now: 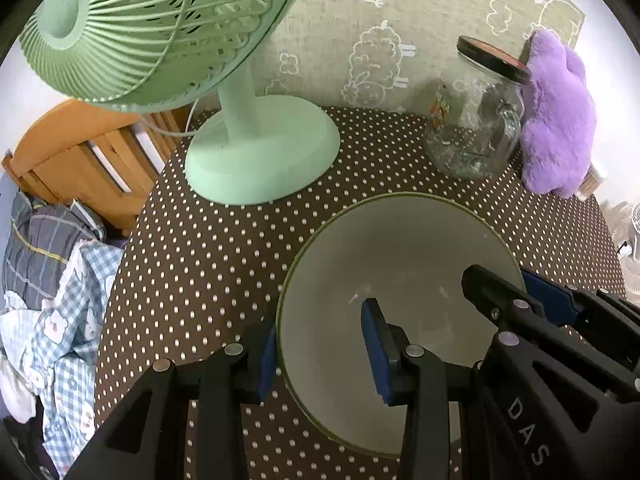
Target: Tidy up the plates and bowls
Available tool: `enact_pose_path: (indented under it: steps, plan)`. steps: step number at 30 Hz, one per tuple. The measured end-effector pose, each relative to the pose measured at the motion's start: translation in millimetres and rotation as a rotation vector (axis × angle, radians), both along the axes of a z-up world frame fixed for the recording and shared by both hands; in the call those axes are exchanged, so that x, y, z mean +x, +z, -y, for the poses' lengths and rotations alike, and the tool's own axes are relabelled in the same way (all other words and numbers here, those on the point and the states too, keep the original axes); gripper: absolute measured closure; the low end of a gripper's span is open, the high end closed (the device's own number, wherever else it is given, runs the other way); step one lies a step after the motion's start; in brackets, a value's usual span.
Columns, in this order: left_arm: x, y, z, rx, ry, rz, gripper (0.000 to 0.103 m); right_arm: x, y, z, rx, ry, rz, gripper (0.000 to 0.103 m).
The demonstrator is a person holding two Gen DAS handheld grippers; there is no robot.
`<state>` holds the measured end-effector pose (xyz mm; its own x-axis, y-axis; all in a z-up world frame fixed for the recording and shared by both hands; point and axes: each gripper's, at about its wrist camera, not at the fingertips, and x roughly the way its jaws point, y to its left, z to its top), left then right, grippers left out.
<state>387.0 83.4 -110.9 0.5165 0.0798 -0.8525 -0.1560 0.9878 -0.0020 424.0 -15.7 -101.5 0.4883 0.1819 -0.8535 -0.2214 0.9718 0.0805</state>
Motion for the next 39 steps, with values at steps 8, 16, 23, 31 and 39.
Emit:
enact_pose_path:
  steps: [8,16,23,31,39]
  plan:
    - [-24.2,-1.1,12.2,-0.008,-0.008,-0.02,0.064,-24.1,-1.5,12.2,0.003,-0.021,-0.025,0.074]
    - [-45.5,9.2,21.7,-0.008,-0.016,-0.011,0.064,-48.6,7.4,22.4,0.01,-0.039,-0.024,0.074]
    - [-65.5,28.0,29.8,-0.006,-0.019,0.018,0.064,-69.4,23.6,32.5,0.019,-0.051,-0.002,0.074]
    - [-84.1,53.5,36.6,-0.001,-0.028,0.05,0.064,-93.5,50.3,41.4,0.022,-0.051,0.039,0.074]
    - [-104.6,73.6,42.4,0.005,-0.035,0.061,0.065,-115.8,71.2,48.6,0.035,-0.067,0.049,0.074]
